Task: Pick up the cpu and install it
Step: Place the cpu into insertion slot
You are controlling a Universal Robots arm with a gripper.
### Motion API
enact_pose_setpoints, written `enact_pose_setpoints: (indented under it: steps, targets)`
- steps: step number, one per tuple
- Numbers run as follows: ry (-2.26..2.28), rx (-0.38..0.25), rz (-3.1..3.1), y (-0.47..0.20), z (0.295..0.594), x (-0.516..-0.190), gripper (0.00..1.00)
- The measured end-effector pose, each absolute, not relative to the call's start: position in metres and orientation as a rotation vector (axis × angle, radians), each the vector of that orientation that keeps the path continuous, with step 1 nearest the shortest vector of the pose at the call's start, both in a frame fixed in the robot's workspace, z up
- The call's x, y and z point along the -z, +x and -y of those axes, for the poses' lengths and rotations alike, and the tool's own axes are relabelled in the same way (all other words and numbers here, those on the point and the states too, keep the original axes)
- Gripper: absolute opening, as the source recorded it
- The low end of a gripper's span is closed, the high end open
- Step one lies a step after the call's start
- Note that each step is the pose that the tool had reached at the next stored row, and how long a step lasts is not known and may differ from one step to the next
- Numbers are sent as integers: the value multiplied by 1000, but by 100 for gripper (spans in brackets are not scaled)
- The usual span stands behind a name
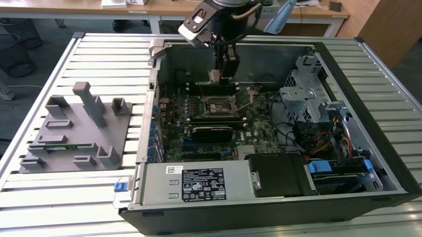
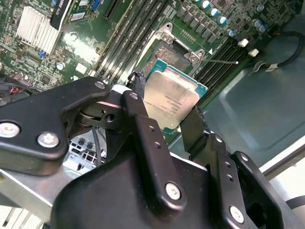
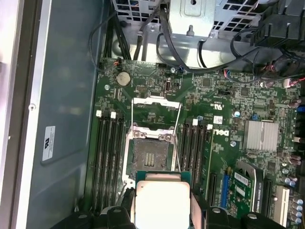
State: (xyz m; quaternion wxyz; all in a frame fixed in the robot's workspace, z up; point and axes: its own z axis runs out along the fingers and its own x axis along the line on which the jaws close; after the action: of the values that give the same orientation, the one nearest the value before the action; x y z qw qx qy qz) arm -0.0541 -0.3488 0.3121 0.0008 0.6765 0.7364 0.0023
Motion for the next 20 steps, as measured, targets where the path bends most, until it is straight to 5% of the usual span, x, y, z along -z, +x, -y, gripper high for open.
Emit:
enact_pose_setpoints:
  steps: [20]
  targets:
    - [2135, -8, -2294, -51, 342, -293, 54]
